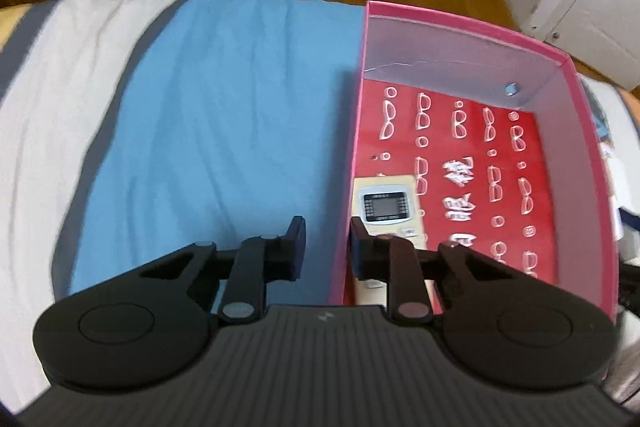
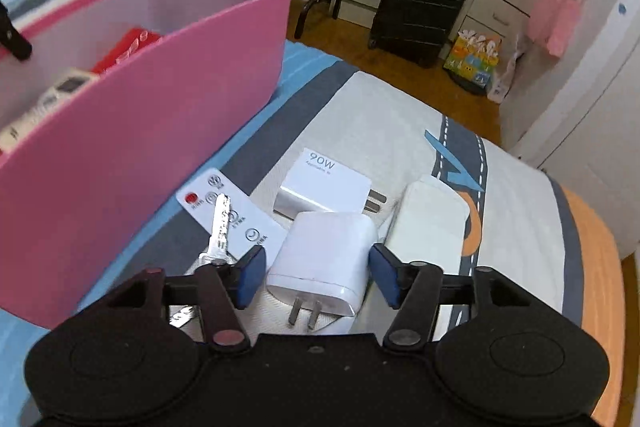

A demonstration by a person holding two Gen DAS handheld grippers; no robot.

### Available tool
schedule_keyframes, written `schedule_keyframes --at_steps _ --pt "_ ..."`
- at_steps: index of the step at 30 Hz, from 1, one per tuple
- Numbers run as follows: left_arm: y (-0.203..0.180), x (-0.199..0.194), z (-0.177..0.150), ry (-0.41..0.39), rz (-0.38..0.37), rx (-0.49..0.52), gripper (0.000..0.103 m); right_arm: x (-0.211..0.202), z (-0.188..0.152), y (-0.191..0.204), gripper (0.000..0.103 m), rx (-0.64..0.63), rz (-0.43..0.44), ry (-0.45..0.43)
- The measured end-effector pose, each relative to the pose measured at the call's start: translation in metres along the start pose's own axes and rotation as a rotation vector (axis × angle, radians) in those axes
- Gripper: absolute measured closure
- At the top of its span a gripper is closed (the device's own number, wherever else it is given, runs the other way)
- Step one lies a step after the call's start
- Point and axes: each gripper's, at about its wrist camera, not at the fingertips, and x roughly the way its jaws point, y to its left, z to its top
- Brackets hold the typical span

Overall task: Organize rigid objects
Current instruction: 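Grasp the white charger cube with the right gripper and lift it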

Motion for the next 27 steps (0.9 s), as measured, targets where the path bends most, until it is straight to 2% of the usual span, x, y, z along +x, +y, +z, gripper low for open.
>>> schedule_keyframes --at_steps 4,6,8,12,18,21,25,27 --pt "0.000 -0.007 -0.004 -0.046 -0.025 0.001 0.090 0.002 0.000 0.006 0.038 -0.009 -0.035 0.028" --pt "-0.003 -0.006 -0.006 -0.061 -0.037 0.009 0.095 -0.004 0.001 -0.002 0.038 0.083 0.004 0.052" --pt "-0.002 -0.004 -0.007 -0.059 -0.041 0.006 0.095 -0.012 -0.002 -0.009 0.038 0.173 0.058 0.062" --pt "0.003 -0.001 -0.008 -0.076 -0.077 -0.018 0.097 -0.016 -0.010 -0.013 0.038 0.229 0.103 0.076" --pt "0.005 0.003 -0.008 -0.076 -0.086 -0.039 0.097 0.008 -0.003 0.000 0.038 0.177 0.018 0.122" --pt "0.001 0.001 -0.009 -0.084 -0.076 -0.023 0.098 0.000 -0.004 0.009 0.039 0.171 -0.017 0.108" --pt "0.004 -0.001 -0.010 -0.090 -0.091 -0.023 0.099 -0.022 -0.007 0.001 0.040 0.273 0.038 0.057" --pt "0.006 0.000 -0.010 -0.090 -0.104 -0.033 0.099 -0.037 -0.007 0.000 0.040 0.298 0.040 0.013"
